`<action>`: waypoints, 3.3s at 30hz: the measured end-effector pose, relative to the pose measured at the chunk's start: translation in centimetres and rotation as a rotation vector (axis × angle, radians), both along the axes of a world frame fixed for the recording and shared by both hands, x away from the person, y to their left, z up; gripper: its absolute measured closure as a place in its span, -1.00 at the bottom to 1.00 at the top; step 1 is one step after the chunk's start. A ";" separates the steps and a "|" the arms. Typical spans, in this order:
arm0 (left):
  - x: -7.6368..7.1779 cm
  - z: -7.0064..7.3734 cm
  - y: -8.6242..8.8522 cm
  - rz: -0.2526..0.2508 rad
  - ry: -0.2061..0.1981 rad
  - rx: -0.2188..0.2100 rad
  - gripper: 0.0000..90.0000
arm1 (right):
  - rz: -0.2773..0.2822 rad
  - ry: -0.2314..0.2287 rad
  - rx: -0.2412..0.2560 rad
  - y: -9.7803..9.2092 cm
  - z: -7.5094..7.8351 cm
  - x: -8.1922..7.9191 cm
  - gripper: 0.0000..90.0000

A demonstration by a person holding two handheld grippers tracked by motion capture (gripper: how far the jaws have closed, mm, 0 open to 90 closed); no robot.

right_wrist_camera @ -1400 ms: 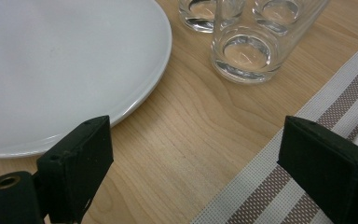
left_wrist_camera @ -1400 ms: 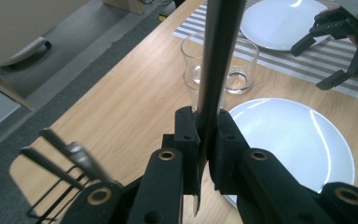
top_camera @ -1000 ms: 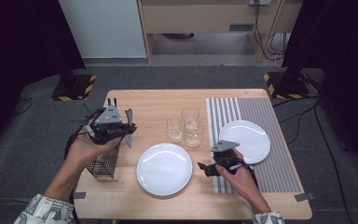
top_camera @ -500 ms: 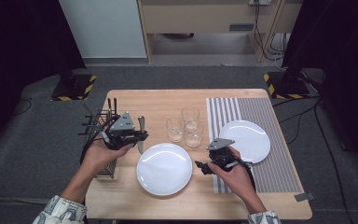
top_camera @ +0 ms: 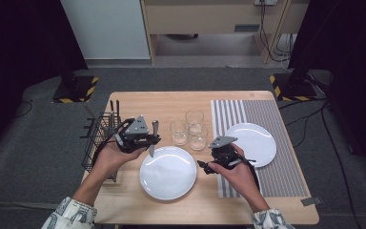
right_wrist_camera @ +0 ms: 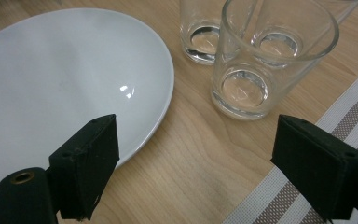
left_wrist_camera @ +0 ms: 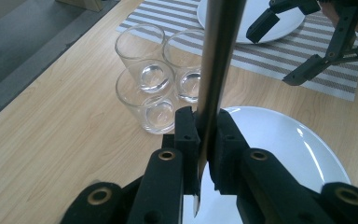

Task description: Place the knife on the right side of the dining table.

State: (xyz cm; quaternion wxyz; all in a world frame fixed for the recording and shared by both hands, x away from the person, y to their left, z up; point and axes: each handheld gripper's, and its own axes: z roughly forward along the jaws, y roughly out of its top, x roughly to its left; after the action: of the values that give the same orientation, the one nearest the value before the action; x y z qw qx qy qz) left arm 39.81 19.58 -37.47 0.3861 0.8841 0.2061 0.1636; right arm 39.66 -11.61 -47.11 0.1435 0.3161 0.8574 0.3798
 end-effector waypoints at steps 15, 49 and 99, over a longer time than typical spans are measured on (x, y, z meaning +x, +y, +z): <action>0.3 -0.2 -0.1 -0.001 0.008 -0.008 0.83 | 0.006 0.010 0.045 0.6 2.5 1.0 -0.56; 0.4 -1.2 -2.8 -0.057 0.049 -0.010 0.83 | 0.245 -0.074 0.075 3.5 7.8 0.7 0.40; 0.0 -1.0 -4.3 -0.148 0.041 0.007 0.83 | 0.398 -0.097 0.176 7.3 11.0 0.7 0.79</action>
State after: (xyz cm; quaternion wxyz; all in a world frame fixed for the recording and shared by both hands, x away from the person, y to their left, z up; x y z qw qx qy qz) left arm 39.83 15.32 -38.49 0.3898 0.9015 0.1474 0.1170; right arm 40.41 -4.32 -36.10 0.0784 0.1333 0.8586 0.4887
